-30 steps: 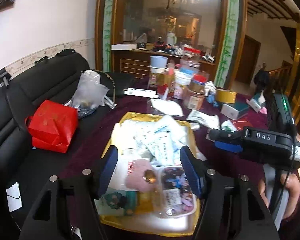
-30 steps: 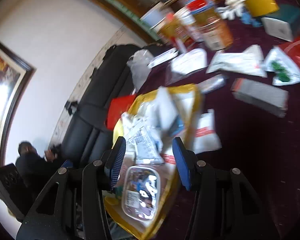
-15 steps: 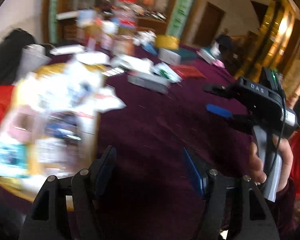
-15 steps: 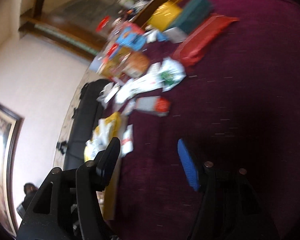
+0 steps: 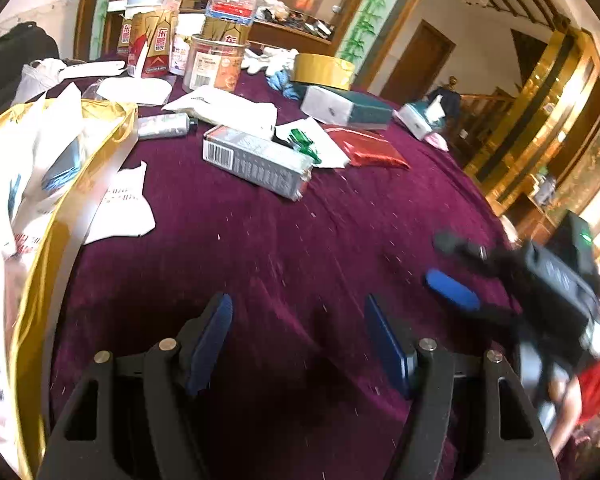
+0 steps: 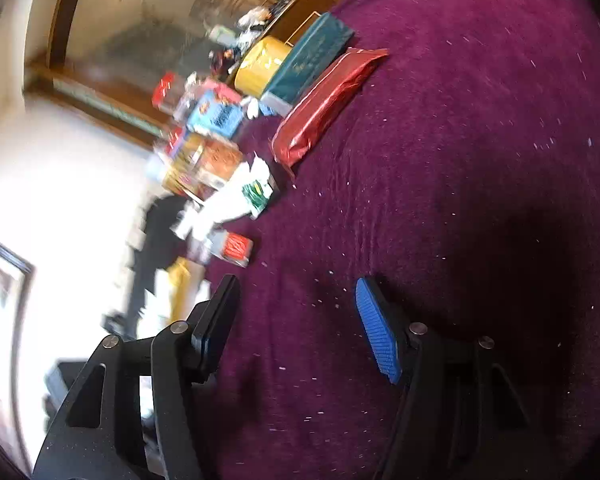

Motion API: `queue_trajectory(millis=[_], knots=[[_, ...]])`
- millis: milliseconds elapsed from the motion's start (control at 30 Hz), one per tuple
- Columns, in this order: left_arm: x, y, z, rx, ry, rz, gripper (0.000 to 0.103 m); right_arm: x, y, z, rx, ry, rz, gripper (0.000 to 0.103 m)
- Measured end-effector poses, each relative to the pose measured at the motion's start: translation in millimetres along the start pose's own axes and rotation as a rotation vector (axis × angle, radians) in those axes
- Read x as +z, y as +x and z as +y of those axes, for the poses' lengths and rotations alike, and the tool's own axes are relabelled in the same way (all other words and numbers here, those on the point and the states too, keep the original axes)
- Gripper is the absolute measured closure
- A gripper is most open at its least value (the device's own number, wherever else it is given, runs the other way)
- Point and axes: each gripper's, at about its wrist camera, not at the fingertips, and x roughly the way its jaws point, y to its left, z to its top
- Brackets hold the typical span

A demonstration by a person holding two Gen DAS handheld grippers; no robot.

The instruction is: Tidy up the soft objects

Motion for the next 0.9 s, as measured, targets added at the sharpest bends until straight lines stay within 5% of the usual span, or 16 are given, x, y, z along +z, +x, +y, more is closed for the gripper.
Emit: queue_trajectory(millis=[200,333,433,900], knots=[[2.6,3.9,16.8,-0.046,-0.093,0.006,0.03,1.2,6.8,10.5,-0.03,-0.011,0.009,0.021],[1.1,0.5,18.5,-0.061,-0.102,0.002,0.029,28.6,39.1,11.6,0.077,0.15,0.122,0.021],[0.7,-0.7,21.2,-0.075,-0.113,-0.001,0.029,50.2,65.1,13.6,0.117,0.22,0.1,0.021],[2.1,1.5,22.9,-0.096,-0.125,-0.003,0.027,83.3,129.2,46.3,0.104,0.179,0.133,0.021]])
